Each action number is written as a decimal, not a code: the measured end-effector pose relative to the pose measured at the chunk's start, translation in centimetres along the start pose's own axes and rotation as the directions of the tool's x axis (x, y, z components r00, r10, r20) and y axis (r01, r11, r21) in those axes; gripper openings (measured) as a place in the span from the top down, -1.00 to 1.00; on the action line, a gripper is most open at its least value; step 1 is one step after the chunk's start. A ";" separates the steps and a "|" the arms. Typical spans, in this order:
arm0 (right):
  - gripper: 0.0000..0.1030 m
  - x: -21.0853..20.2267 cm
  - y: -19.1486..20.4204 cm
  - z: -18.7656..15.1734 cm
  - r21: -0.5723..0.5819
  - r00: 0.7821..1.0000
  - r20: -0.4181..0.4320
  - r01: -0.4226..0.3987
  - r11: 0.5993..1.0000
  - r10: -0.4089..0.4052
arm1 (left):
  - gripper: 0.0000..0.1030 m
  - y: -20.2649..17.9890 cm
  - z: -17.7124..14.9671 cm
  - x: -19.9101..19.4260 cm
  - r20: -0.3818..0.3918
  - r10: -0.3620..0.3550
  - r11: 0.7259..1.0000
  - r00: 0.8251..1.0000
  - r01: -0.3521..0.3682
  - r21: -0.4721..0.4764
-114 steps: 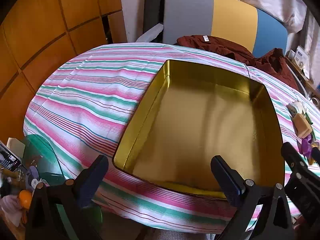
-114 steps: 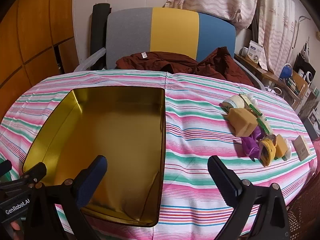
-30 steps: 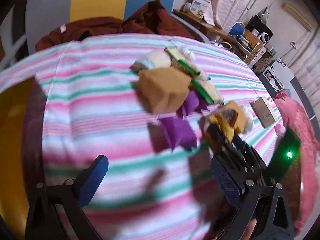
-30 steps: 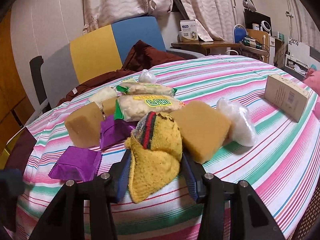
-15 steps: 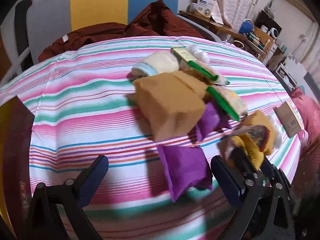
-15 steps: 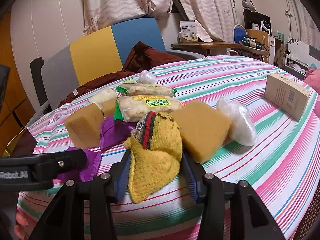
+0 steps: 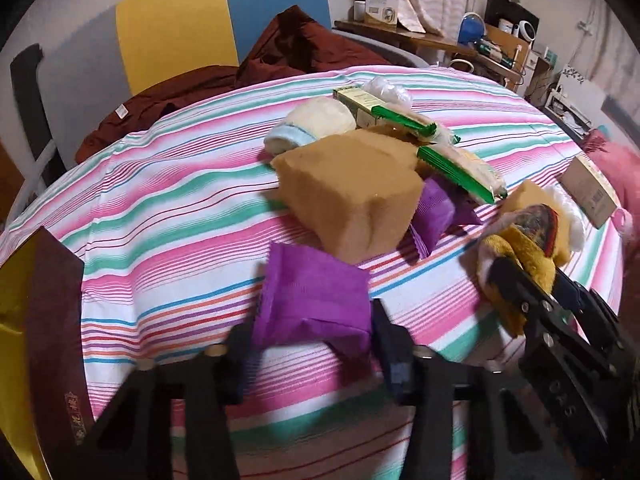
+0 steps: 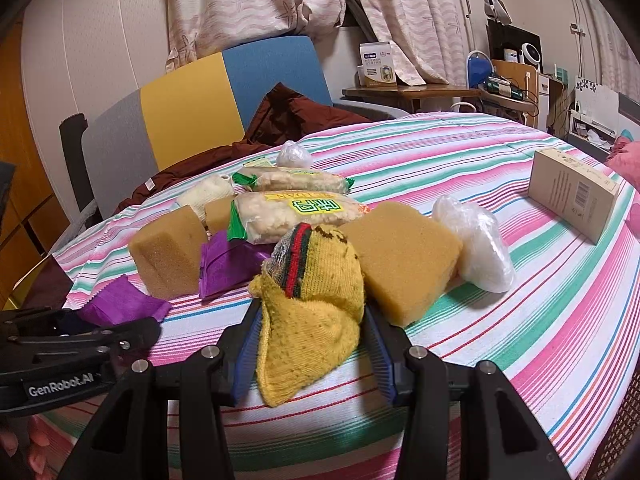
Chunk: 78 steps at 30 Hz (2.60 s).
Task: Organize objects
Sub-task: 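Grasp the purple packet with the left gripper and lift it, then carry the purple packet and yellow sock over the gold tray and release both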
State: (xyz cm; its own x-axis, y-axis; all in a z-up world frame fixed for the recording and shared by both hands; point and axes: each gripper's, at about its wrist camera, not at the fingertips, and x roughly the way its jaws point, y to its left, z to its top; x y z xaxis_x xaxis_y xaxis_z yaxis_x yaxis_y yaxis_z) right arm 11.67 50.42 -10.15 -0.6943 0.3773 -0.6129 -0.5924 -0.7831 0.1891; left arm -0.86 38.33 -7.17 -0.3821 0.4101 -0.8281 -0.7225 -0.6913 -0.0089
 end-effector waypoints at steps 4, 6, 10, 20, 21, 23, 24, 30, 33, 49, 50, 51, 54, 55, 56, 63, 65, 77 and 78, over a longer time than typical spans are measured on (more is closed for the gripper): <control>0.08 0.1 0.2 0.0 -0.010 1.000 -0.001 0.012 1.000 -0.012 | 0.17 0.8 -0.9 -0.8 0.016 -0.046 0.999 0.999 0.046 -0.004; 0.08 0.2 0.3 0.0 -0.014 1.000 -0.001 0.016 1.000 -0.016 | 0.18 1.3 -1.5 -1.4 0.025 -0.070 0.997 0.997 0.071 -0.028; 0.08 0.2 0.4 0.0 -0.023 1.000 -0.001 0.027 0.999 -0.027 | 0.18 2.2 -2.7 -2.9 0.058 -0.123 0.989 0.991 0.127 -0.078; 0.08 0.3 0.8 0.0 -0.046 0.999 0.000 0.054 0.997 -0.054 | 0.18 4.4 -6.0 -8.5 0.159 -0.247 0.950 0.956 0.271 -0.156; 0.08 0.3 0.9 0.0 -0.047 0.998 0.000 0.056 0.997 -0.056 | 0.18 4.8 -6.3 -9.0 0.167 -0.253 0.945 0.953 0.281 -0.166; 0.08 0.4 0.9 0.0 -0.048 0.998 0.000 0.056 0.997 -0.056 | 0.18 6.0 -7.1 -10.2 0.189 -0.256 0.939 0.948 0.290 -0.183; 0.08 0.4 0.9 0.0 -0.047 0.998 0.000 0.055 0.997 -0.056 | 0.18 6.5 -7.4 -10.8 0.198 -0.248 0.940 0.948 0.285 -0.188; 0.08 0.5 1.0 0.0 -0.055 0.998 -0.001 0.063 0.997 -0.063 | 0.18 11.6 -10.1 -14.4 0.262 -0.196 0.928 0.945 0.265 -0.261; 0.08 0.4 1.1 0.0 -0.068 0.997 0.002 0.076 0.995 -0.076 | 0.18 14.3 -11.4 -15.9 0.286 -0.156 0.920 0.945 0.245 -0.306; 0.08 0.4 2.7 0.0 -0.174 0.985 0.018 0.172 0.970 -0.172 | 0.17 26.9 -18.9 -19.2 0.292 0.080 0.852 0.953 0.086 -0.517; 0.08 0.5 2.7 0.0 -0.178 0.985 0.015 0.174 0.968 -0.175 | 0.17 27.6 -19.3 -18.9 0.282 0.081 0.845 0.956 0.084 -0.528; 0.08 0.5 2.8 0.1 -0.183 0.984 0.012 0.178 0.967 -0.178 | 0.17 27.9 -19.5 -18.7 0.271 0.082 0.841 0.959 0.079 -0.535; 0.09 0.6 3.0 0.2 -0.203 0.981 0.006 0.191 0.960 -0.194 | 0.17 29.1 -20.3 -17.9 0.242 0.084 0.823 0.967 0.069 -0.563; 0.13 0.6 3.1 0.2 -0.210 0.980 0.005 0.194 0.958 -0.198 | 0.17 29.5 -20.6 -17.7 0.232 0.085 0.817 0.969 0.066 -0.572; 0.16 0.5 3.3 0.2 -0.214 0.980 0.005 0.197 0.957 -0.201 | 0.17 29.6 -20.8 -17.6 0.225 0.088 0.814 0.970 0.059 -0.577; 0.22 -1.6 4.0 0.5 -0.121 0.992 0.017 0.129 0.984 -0.128 | 0.17 31.0 -21.4 -17.0 0.183 0.119 0.818 0.976 0.008 -0.576; 0.23 -2.3 4.6 0.4 -0.114 0.995 0.026 0.103 0.988 -0.100 | 0.17 31.1 -21.5 -16.9 0.168 0.140 0.829 0.976 -0.023 -0.558; 0.23 -9.6 11.2 0.9 -0.095 0.979 0.126 -0.151 0.984 0.162 | 0.16 30.3 -21.2 -16.0 0.125 0.181 0.864 0.976 -0.097 -0.495; 0.23 -10.3 12.2 1.1 -0.104 0.971 0.136 -0.185 0.977 0.198 | 0.16 30.3 -21.2 -16.0 0.124 0.183 0.864 0.975 -0.099 -0.494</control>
State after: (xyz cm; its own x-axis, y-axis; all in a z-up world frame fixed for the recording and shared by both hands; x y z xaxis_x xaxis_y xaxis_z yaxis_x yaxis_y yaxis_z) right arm 11.18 37.51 -0.70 -0.8468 0.2783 -0.4532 -0.4082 -0.8863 0.2185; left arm -4.38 -1.77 -6.02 -0.5762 0.3475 -0.7397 -0.3020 -0.9316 -0.2023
